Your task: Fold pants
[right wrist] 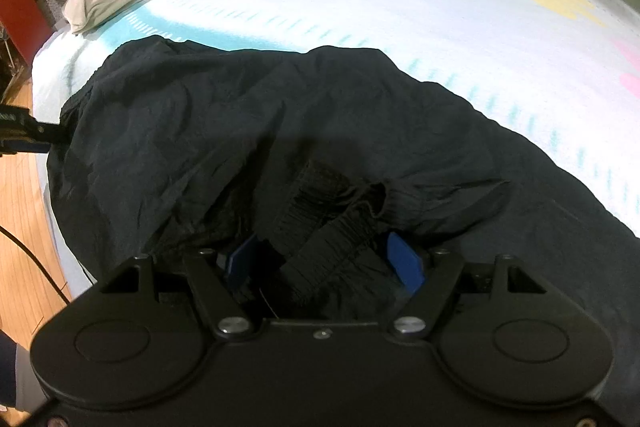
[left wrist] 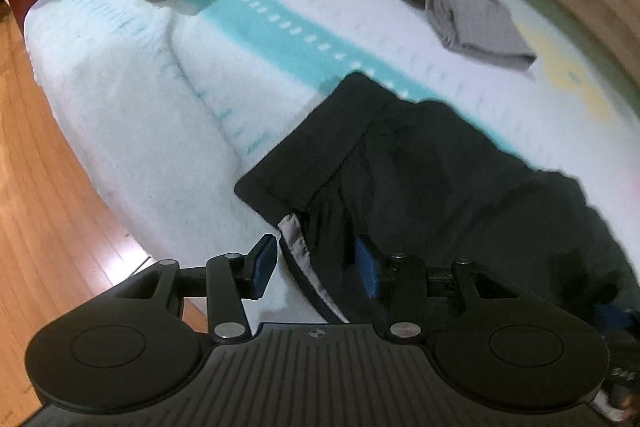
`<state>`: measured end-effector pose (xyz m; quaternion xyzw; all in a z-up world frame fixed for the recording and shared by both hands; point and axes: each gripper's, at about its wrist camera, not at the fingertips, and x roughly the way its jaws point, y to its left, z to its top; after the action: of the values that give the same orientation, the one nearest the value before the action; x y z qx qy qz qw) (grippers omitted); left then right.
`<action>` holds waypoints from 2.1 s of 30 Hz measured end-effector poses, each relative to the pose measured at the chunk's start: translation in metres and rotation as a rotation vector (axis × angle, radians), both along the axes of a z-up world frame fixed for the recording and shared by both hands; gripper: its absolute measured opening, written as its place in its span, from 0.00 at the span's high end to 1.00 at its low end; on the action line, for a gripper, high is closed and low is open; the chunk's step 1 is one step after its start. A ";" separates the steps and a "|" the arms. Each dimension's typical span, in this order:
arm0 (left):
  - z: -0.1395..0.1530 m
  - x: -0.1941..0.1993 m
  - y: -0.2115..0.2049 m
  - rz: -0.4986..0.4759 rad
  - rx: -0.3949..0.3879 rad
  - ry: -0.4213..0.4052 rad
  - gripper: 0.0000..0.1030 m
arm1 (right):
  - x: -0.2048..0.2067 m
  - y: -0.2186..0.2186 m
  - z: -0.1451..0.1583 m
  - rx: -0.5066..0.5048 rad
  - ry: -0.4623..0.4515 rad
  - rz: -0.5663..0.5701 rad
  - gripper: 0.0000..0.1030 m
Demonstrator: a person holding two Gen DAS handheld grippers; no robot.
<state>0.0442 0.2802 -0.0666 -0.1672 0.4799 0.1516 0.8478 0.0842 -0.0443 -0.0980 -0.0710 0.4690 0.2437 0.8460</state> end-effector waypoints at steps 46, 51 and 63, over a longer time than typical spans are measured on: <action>0.101 -0.018 -0.236 -0.603 0.247 -0.431 0.93 | -0.022 -0.130 0.039 0.141 -0.076 -0.291 0.01; 0.067 0.000 -0.291 -0.771 0.068 -0.315 0.87 | -0.027 -0.178 0.038 0.158 -0.056 -0.427 0.00; 0.068 0.007 -0.261 -0.688 -0.019 -0.322 0.67 | -0.025 -0.224 0.041 0.281 -0.086 -0.605 0.00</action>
<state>0.0513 0.0197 0.0019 -0.0258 0.3698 -0.1745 0.9122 0.0595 -0.2684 -0.0573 0.1784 0.3945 0.0408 0.9005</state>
